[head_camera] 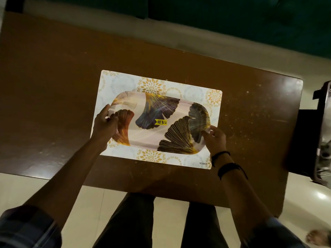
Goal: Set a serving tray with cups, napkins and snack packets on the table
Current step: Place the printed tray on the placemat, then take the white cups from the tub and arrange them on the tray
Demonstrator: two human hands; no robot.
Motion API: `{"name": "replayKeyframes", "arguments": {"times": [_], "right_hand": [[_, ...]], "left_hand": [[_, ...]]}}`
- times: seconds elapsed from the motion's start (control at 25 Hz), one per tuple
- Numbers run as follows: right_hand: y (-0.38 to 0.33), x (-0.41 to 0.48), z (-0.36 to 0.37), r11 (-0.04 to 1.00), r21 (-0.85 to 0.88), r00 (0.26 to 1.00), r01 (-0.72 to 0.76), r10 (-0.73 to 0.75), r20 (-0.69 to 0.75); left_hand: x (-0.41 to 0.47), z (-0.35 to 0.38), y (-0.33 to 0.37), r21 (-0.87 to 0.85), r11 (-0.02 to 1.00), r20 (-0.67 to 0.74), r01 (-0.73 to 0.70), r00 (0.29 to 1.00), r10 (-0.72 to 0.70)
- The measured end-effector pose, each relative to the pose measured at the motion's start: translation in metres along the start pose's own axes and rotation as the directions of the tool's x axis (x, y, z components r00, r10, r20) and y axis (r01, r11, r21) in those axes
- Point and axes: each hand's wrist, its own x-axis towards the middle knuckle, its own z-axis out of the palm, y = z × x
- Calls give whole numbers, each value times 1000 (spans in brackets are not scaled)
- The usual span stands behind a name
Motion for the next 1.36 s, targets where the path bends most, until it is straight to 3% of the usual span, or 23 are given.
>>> {"name": "replayKeyframes", "arguments": {"times": [0.28, 0.4, 0.6, 0.68, 0.72, 0.84, 0.96, 1.08, 1.36], "right_hand": [[2, 0, 7, 998, -56, 999, 37, -38, -12], [6, 0, 3, 998, -51, 999, 36, -35, 21], [6, -11, -17, 999, 21, 999, 40, -40, 13], [6, -16, -35, 994, 97, 998, 54, -52, -20], [6, -19, -47, 989, 139, 997, 56, -49, -52], [16, -19, -93, 974, 218, 990, 69, -40, -138], [31, -17, -150, 958, 273, 970, 85, -17, -242], [54, -7, -218, 934, 349, 922, 77, 67, -382], [123, 38, -346, 957, 288, 780, -22, 197, -594]], "left_hand": [[0, -2, -9, 48, 999, 30, -22, 999, 21], [-8, 1, -9, 151, 987, 39, -45, 998, 40], [-48, 37, 18, 204, 950, 78, -238, 971, 227], [-73, 66, 30, 354, 850, 58, -391, 916, 397], [-85, 84, 37, 338, 818, 96, -465, 882, 462], [-119, 145, 58, 209, 815, 304, -541, 828, 471], [-154, 208, 76, 219, 716, 417, -663, 727, 545], [-198, 271, 101, 171, 676, 546, -717, 640, 541], [-270, 419, 140, 128, 602, 727, -788, 488, 483]]}}
